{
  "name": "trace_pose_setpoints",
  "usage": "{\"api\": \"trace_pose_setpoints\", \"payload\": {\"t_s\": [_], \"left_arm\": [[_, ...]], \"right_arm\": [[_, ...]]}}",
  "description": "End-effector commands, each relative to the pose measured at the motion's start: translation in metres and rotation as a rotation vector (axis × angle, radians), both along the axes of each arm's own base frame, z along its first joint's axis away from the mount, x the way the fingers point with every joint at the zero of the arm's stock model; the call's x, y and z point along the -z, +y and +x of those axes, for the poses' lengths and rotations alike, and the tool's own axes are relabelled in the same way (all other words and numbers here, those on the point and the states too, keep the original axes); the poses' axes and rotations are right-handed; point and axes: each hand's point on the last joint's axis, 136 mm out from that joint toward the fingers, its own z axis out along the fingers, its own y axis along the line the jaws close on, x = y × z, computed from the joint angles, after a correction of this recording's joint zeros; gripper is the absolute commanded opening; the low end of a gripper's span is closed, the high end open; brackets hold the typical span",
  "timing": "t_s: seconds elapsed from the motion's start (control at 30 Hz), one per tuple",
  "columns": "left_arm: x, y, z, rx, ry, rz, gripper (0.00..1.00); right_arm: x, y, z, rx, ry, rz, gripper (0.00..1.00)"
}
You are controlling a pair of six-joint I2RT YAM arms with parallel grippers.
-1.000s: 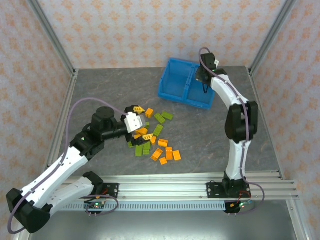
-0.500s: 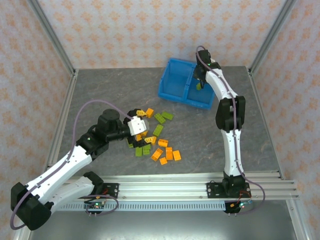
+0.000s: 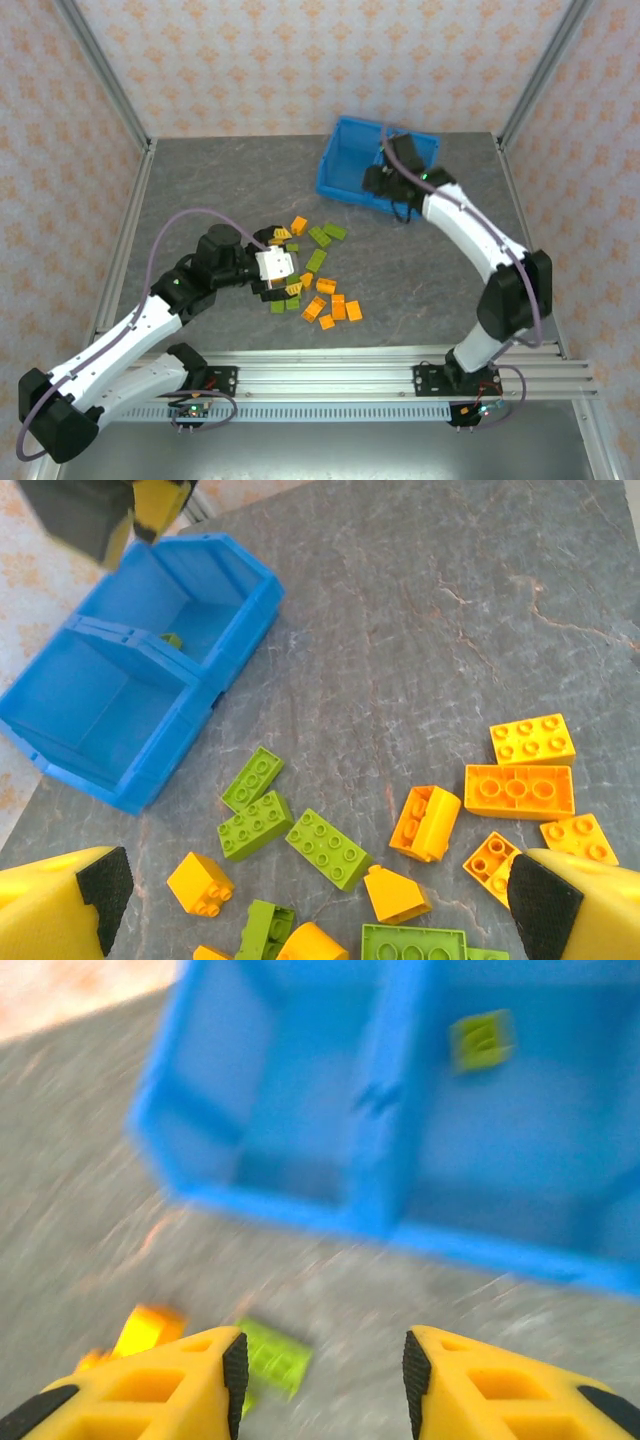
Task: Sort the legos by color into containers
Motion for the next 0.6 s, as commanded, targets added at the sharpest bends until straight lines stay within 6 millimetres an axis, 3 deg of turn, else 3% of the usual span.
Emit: {"api": "trace_pose_setpoints", "payload": {"t_s": [0.0,0.07,0.13,0.2,0.37,0.57], "left_arm": [[-0.003,0.003,-0.009,0.025,-0.023,0.031,1.0],[-0.007,0.002,-0.016,0.05,-0.027,0.026,1.0],[-0.012,0.002,-0.021,0.067,-0.036,0.01,1.0],[-0.011,0.003,-0.022,0.064,-0.041,0.012,1.0],[0.001,0.008,-0.028,0.095,-0.027,0.077,1.0],[0.002,0.01,-0.026,0.085,-0.022,0.103,1.0]], "right_arm": [[0.057,0.044,-0.046,-0.142,0.086,-0.016,0.47],[0.079,0.061,-0.067,-0.156,0.124,-0.025,0.49],[0.097,0.074,-0.077,-0.069,0.198,0.07,0.69],[0.109,0.08,-0.081,0.052,0.238,0.121,0.79],[0.121,0.096,-0.076,0.128,0.238,0.083,0.85],[0.17,0.135,-0.081,0.079,0.399,0.082,0.85]]}}
